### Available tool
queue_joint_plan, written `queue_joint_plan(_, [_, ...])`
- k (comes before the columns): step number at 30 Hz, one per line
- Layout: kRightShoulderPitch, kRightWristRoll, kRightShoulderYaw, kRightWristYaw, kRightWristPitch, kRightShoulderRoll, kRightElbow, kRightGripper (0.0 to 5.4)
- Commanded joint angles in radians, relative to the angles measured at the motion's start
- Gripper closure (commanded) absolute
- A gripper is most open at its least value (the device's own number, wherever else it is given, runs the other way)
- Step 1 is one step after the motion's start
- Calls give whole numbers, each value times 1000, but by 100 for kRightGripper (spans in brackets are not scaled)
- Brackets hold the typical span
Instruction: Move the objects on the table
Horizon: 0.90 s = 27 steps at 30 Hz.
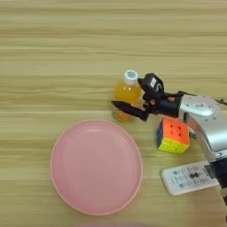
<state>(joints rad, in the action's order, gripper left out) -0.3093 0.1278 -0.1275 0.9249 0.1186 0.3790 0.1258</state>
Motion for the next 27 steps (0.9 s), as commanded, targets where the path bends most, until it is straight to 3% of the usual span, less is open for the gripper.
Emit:
queue_joint_plan(1, [-56,20,18,-18,-30,5,-49,86])
queue_joint_plan(8, [-65,52,38,-20,-43,-9,-70,6])
queue_joint_plan(27, [-89,136,109,-51,-36,-18,-182,3])
